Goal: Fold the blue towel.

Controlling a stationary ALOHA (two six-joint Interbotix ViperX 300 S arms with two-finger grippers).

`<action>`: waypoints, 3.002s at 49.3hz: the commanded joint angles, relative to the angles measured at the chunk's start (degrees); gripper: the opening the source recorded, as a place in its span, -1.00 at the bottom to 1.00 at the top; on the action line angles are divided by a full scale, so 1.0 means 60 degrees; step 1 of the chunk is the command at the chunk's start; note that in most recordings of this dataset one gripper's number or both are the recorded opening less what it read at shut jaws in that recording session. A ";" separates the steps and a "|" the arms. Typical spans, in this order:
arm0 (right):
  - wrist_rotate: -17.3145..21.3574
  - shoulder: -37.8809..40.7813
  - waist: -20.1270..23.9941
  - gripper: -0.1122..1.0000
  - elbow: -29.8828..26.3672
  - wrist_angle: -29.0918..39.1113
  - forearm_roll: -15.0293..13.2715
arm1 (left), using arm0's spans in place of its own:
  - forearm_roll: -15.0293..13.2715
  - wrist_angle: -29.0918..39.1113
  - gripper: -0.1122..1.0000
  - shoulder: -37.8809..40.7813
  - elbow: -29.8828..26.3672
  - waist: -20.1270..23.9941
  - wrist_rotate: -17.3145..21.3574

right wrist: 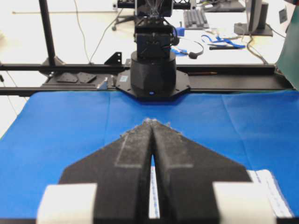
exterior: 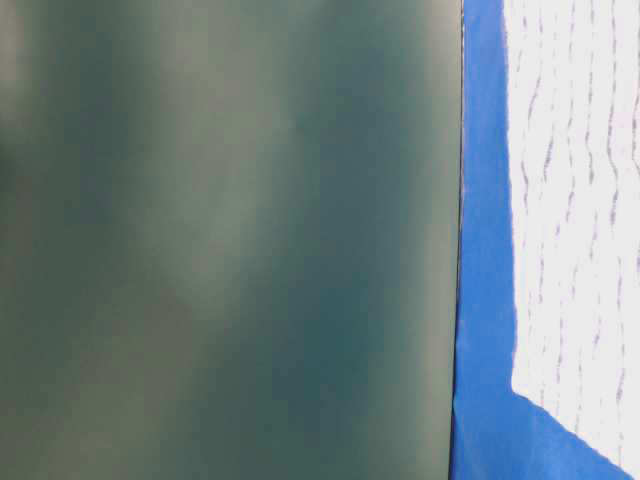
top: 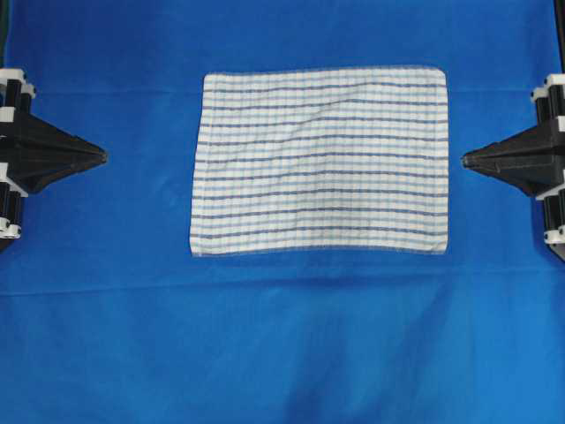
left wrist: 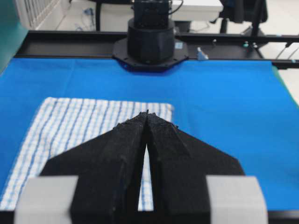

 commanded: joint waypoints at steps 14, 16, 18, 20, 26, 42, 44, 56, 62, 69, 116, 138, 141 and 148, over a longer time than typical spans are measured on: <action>0.0352 0.0088 -0.0820 -0.80 -0.0630 0.1201 0.0176 | -0.0190 -0.0278 -0.80 0.0571 -0.0176 0.0601 0.0117; 0.0454 0.0117 -0.1143 -0.80 -0.0688 0.1465 0.0176 | -0.0190 -0.0425 -0.80 0.0762 -0.0176 0.0806 0.0088; 0.0542 0.0146 -0.1479 -0.80 -0.0747 0.1743 0.0176 | -0.0190 -0.0586 -0.80 0.0996 -0.0176 0.1025 0.0044; 0.0586 0.0190 -0.1846 -0.80 -0.0791 0.2007 0.0176 | -0.0190 -0.0776 -0.80 0.1230 -0.0176 0.1274 0.0015; 0.0586 0.0439 -0.3003 -0.80 -0.0864 0.2622 0.0161 | -0.0205 -0.1245 -0.80 0.2080 -0.0264 0.1963 -0.0044; 0.0542 0.2344 -0.5464 -0.78 -0.0776 0.3164 0.0073 | -0.0205 -0.1406 -0.11 0.5508 -0.1465 0.3164 -0.0059; 0.0542 0.2725 -0.5596 -0.78 -0.0791 0.3149 0.0044 | -0.0205 -0.1406 0.10 0.5947 -0.1655 0.3281 -0.0059; 0.0542 0.5068 -0.6152 0.08 -0.1011 0.3062 -0.0249 | -0.0205 -0.1406 0.64 0.8218 -0.2651 0.3882 -0.0044; 0.0542 0.6138 -0.6489 0.30 -0.1128 0.2827 -0.0469 | -0.0205 -0.1406 0.63 0.9067 -0.2944 0.4219 0.0015; 0.0527 0.7163 -0.6885 0.24 -0.1274 0.2168 -0.0674 | -0.0190 -0.1421 0.63 0.9917 -0.3164 0.4658 0.0103; 0.0337 0.8672 -0.7427 -0.70 -0.1509 0.1860 -0.0967 | -0.0161 -0.0894 -0.71 1.1689 -0.3604 0.5171 0.0791; 0.0469 0.7603 -0.7427 -0.70 -0.1509 0.2021 -0.0967 | -0.0161 -0.0278 -0.73 1.0547 -0.3486 0.5083 0.0952; 0.0513 0.7236 -0.7412 -0.70 -0.1479 0.2241 -0.0938 | -0.0161 -0.0264 -0.73 1.0283 -0.3413 0.5083 0.0952; 0.0527 0.6387 -0.7383 -0.70 -0.1377 0.2813 -0.0923 | -0.0161 -0.0264 -0.73 0.9902 -0.3281 0.5068 0.0967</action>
